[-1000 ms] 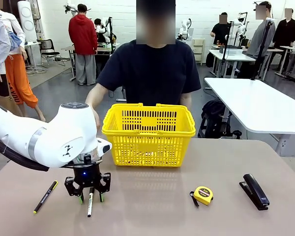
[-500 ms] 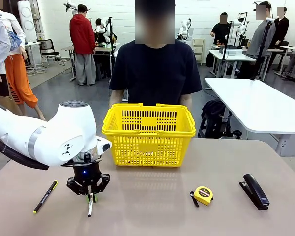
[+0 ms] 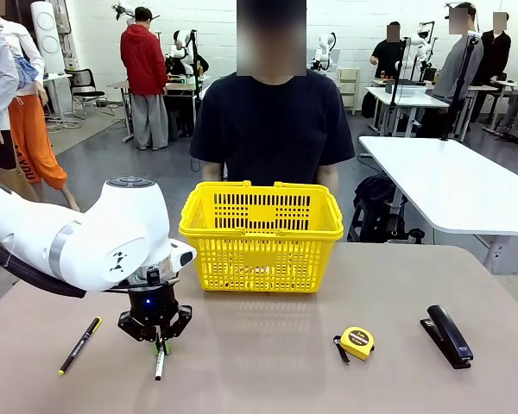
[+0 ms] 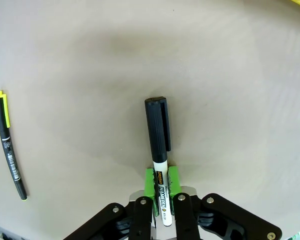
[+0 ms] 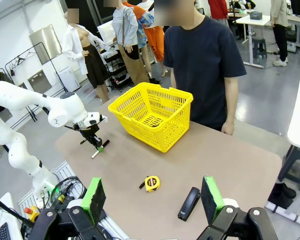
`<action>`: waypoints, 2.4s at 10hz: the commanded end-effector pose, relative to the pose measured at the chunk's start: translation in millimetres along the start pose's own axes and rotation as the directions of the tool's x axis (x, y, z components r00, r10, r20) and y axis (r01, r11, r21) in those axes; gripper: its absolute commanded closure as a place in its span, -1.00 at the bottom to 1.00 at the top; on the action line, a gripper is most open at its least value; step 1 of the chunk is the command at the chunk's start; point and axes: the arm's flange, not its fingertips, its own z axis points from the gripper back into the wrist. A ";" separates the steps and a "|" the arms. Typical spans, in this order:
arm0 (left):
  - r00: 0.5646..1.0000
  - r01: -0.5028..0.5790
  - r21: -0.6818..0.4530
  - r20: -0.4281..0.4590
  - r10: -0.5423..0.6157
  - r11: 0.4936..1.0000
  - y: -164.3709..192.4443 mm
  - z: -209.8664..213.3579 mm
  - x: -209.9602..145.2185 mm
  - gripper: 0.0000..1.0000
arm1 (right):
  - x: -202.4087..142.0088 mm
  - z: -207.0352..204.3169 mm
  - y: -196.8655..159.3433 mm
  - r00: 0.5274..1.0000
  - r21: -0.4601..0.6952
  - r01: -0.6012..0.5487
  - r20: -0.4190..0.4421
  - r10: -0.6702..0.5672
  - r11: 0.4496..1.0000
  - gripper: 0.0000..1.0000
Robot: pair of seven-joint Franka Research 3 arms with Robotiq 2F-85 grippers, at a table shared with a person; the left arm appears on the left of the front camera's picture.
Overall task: Place the items the person wants into the basket.
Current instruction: Pick up the item the person points to and place it in the Market Basket.
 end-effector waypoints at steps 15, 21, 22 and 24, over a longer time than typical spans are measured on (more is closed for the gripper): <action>0.955 0.234 -0.092 0.211 -0.210 0.968 42.2 301.7 -87.8 0.81 | 1.1 -1.8 -0.1 1.000 0.021 -0.009 0.012 0.009 1.000 -1.00; 0.958 0.224 -0.081 0.201 -0.204 0.971 42.1 299.6 -88.3 0.76 | 1.1 -1.8 -0.1 1.000 0.021 -0.009 0.012 0.009 1.000 -1.00; 0.919 0.359 -0.089 0.207 -0.335 0.929 16.3 311.5 -78.5 0.76 | 1.1 -1.8 -0.1 1.000 0.021 -0.009 0.012 0.009 1.000 -1.00; 0.809 0.577 -0.045 0.168 -0.563 0.816 -32.7 350.9 -7.6 0.76 | 1.1 -1.8 -0.1 1.000 0.021 -0.009 0.012 0.009 1.000 -1.00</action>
